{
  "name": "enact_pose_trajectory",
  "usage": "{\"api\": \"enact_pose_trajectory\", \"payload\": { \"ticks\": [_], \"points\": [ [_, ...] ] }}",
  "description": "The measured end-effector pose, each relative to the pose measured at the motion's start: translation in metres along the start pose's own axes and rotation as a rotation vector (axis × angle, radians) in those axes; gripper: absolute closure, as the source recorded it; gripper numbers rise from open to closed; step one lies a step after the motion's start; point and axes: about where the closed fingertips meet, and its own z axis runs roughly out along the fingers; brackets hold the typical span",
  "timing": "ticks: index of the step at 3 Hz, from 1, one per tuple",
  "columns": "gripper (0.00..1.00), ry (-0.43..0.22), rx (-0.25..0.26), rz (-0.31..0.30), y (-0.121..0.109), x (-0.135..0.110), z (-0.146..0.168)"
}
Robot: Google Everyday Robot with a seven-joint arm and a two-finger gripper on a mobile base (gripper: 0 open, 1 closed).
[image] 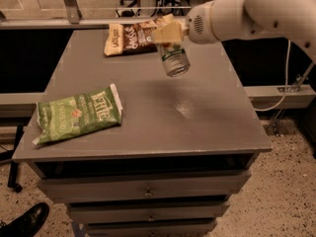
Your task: Place 7up can upright
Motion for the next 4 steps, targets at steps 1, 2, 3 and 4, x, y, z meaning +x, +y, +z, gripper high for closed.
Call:
{"api": "enact_pose_trajectory", "payload": {
  "ticks": [1, 2, 3, 4],
  "points": [
    [1.0, -0.106, -0.13, 0.015, -0.01, 0.011, -0.028],
    [1.0, -0.16, -0.208, -0.116, 0.009, 0.025, -0.054],
    [1.0, -0.222, -0.253, -0.286, 0.035, 0.039, -0.066],
    [1.0, -0.267, -0.263, -0.426, 0.053, 0.032, -0.07]
  ]
}}
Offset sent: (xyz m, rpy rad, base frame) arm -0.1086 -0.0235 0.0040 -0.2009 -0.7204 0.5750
